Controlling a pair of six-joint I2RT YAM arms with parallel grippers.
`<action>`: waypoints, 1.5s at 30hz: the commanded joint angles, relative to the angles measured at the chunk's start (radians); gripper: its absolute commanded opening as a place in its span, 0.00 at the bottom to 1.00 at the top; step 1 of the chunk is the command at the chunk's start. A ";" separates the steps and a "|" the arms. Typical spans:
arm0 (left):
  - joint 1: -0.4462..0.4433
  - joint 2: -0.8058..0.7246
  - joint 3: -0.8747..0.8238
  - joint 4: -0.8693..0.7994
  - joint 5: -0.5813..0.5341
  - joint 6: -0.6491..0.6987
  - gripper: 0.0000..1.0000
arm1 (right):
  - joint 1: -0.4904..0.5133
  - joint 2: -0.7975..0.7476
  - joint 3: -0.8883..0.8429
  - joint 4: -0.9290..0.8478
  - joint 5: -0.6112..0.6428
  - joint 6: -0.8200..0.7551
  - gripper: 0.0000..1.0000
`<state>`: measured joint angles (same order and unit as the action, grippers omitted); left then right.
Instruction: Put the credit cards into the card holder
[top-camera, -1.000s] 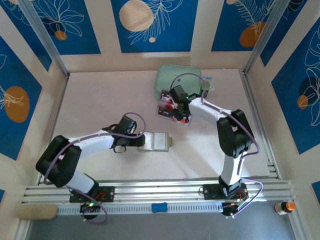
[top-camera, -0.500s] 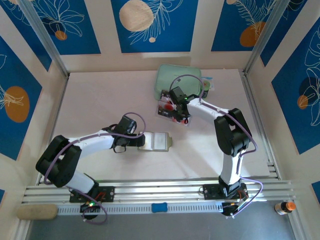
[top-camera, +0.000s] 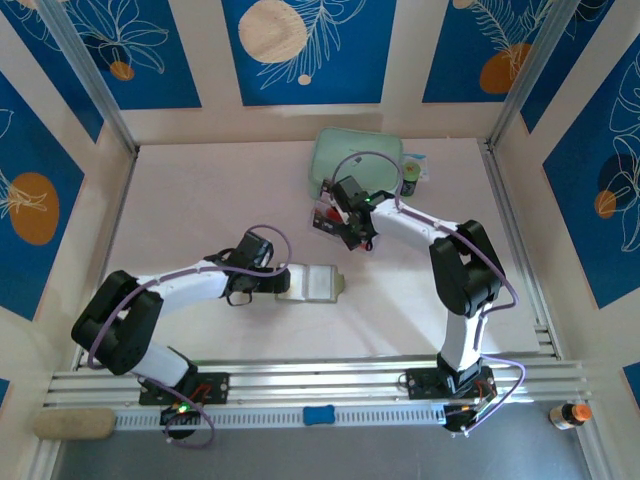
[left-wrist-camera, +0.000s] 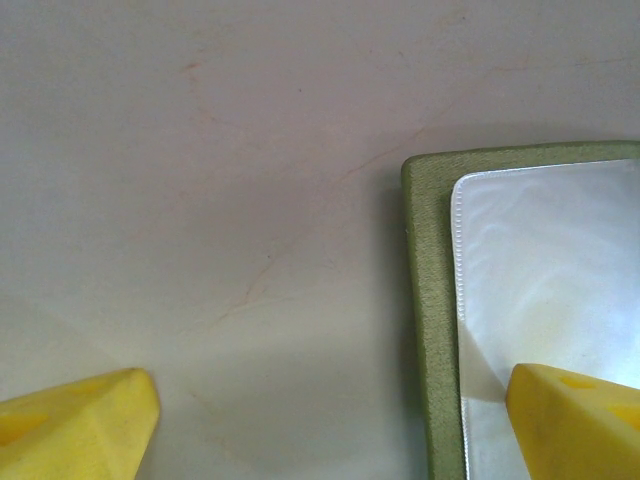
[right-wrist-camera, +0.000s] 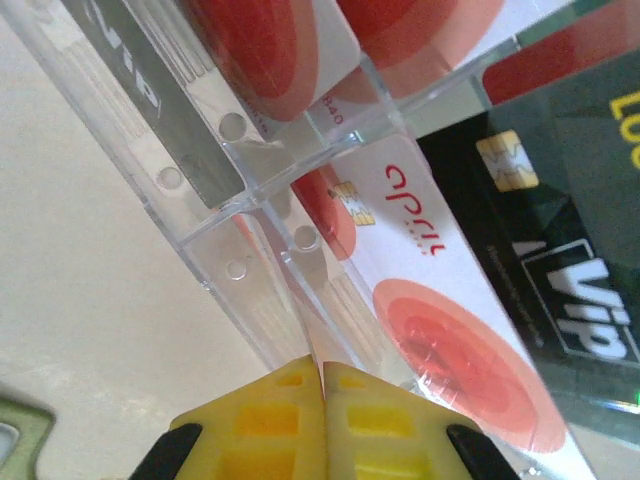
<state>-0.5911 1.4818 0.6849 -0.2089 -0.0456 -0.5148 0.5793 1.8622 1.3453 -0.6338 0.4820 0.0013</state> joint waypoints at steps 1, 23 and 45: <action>0.002 0.004 -0.027 -0.018 0.004 0.002 0.92 | 0.018 -0.035 -0.024 -0.027 -0.025 -0.016 0.02; 0.002 -0.062 -0.039 -0.070 -0.032 -0.013 0.92 | 0.074 -0.285 -0.090 0.056 -0.351 0.289 0.00; 0.001 -0.098 -0.022 -0.116 -0.039 -0.009 0.91 | 0.126 -0.151 -0.364 0.554 -0.668 0.735 0.00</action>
<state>-0.5911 1.4078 0.6605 -0.2844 -0.0654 -0.5182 0.6987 1.6855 0.9855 -0.1242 -0.1459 0.7010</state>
